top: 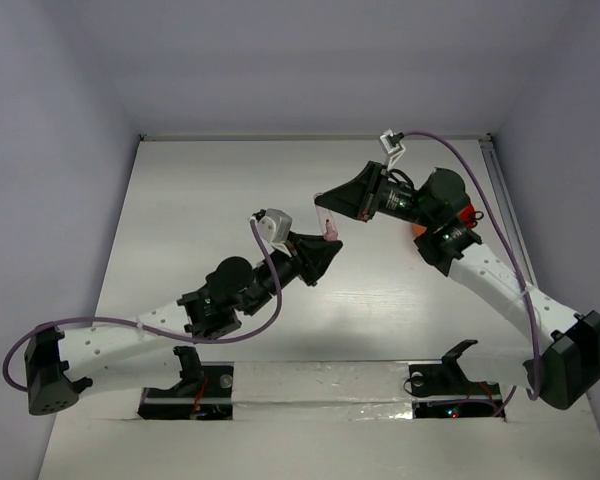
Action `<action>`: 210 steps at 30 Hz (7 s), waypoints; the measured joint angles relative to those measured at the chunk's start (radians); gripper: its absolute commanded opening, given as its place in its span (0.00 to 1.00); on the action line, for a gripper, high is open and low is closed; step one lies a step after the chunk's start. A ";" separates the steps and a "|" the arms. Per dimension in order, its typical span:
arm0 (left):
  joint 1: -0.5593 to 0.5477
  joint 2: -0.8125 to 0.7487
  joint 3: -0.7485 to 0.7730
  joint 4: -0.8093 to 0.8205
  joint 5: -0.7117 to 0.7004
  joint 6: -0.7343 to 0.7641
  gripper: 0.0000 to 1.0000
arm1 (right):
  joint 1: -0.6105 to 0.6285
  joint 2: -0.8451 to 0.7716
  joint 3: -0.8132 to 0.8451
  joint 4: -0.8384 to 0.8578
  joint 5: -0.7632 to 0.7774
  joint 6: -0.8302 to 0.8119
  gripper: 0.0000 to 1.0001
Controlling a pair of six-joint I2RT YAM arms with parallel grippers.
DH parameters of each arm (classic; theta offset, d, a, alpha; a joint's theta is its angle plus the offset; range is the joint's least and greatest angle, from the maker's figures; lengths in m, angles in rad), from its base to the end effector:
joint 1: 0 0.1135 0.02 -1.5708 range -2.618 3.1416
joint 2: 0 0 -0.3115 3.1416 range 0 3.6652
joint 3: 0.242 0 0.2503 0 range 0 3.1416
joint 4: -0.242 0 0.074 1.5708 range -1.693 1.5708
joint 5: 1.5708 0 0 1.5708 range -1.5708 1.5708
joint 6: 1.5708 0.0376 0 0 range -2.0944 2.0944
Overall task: Sort the stationery into containers
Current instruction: Close the pen cap on the pen, then place the pen in the storage box.
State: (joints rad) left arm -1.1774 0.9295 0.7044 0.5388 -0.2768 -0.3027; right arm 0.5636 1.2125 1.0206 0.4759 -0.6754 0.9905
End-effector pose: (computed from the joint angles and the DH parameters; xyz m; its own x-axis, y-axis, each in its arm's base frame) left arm 0.0818 -0.1704 0.4013 -0.1222 -0.4535 -0.8828 0.7882 0.4962 -0.3640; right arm 0.2072 0.1587 0.4467 -0.6431 0.3657 -0.6728 -0.7048 0.0607 0.7068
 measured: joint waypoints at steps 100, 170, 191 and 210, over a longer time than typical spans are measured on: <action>0.247 0.073 0.058 -0.118 0.531 -0.216 0.00 | 0.082 -0.295 -0.347 0.060 0.194 -0.366 0.00; 0.264 -0.315 -0.011 -0.268 0.361 -0.125 0.99 | -0.190 -0.159 -0.178 -0.317 0.659 -0.360 0.00; 0.263 -0.205 -0.255 -0.207 0.152 -0.043 0.99 | -0.543 -0.118 -0.351 -0.322 1.095 -0.444 0.00; 0.263 -0.217 -0.282 -0.176 0.093 -0.019 0.99 | -0.545 0.008 -0.400 -0.191 1.246 -0.374 0.29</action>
State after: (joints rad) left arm -0.9146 0.7128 0.4229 0.3626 -0.1833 -0.3218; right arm 0.0189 1.2201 0.6209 0.2852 0.5701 0.6167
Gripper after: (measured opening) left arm 0.992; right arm 0.217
